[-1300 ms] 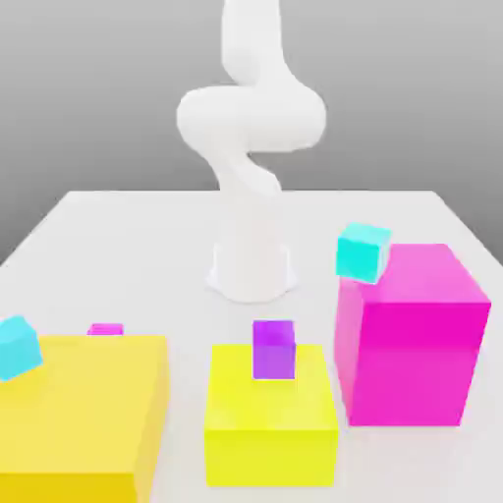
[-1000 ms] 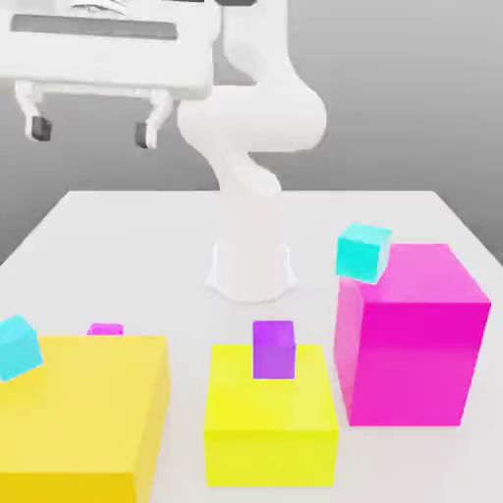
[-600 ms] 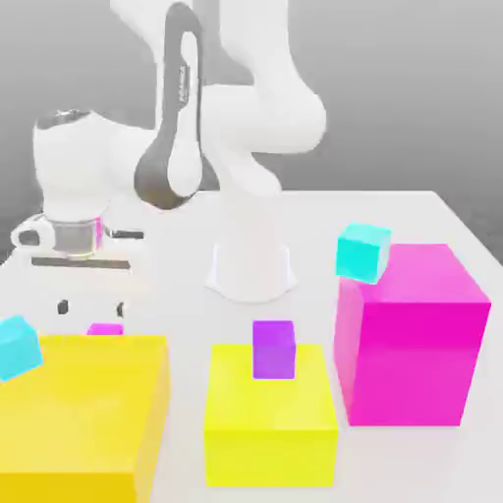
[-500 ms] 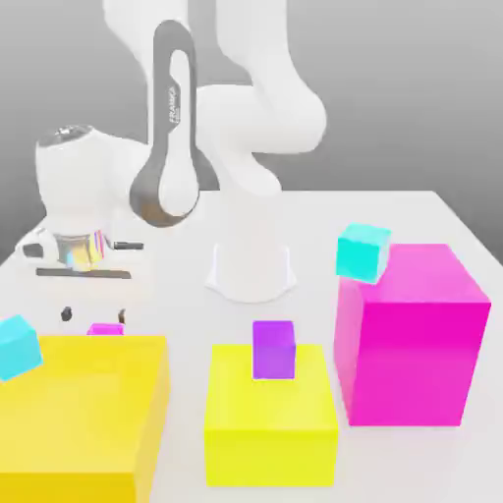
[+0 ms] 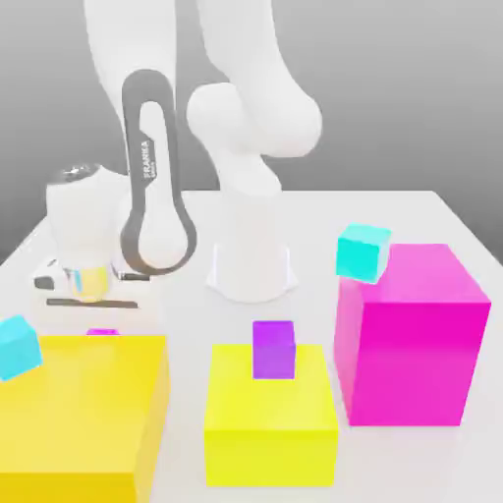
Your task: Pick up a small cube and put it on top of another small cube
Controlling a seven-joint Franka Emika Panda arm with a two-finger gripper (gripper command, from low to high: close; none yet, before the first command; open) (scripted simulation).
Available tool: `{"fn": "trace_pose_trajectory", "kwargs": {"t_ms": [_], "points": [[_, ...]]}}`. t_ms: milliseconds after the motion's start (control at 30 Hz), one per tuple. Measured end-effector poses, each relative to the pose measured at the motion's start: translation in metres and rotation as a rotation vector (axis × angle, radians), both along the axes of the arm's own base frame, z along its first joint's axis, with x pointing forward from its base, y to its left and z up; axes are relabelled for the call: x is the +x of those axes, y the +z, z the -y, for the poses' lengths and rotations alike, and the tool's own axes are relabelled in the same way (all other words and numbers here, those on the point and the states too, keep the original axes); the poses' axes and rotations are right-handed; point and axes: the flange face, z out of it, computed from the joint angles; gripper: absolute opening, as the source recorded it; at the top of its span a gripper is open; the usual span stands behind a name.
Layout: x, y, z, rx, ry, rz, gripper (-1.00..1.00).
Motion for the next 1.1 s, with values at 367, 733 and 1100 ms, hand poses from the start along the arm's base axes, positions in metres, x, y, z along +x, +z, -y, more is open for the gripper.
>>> {"fn": "trace_pose_trajectory", "kwargs": {"t_ms": [367,733,1100], "points": [[0.001,0.050,0.005,-0.004,-0.002,0.004,-1.00],[0.052,0.103,0.044,-0.021,0.182,-0.093,-1.00],[0.130,0.189,0.069,-0.039,0.069,-0.120,-1.00]]}}
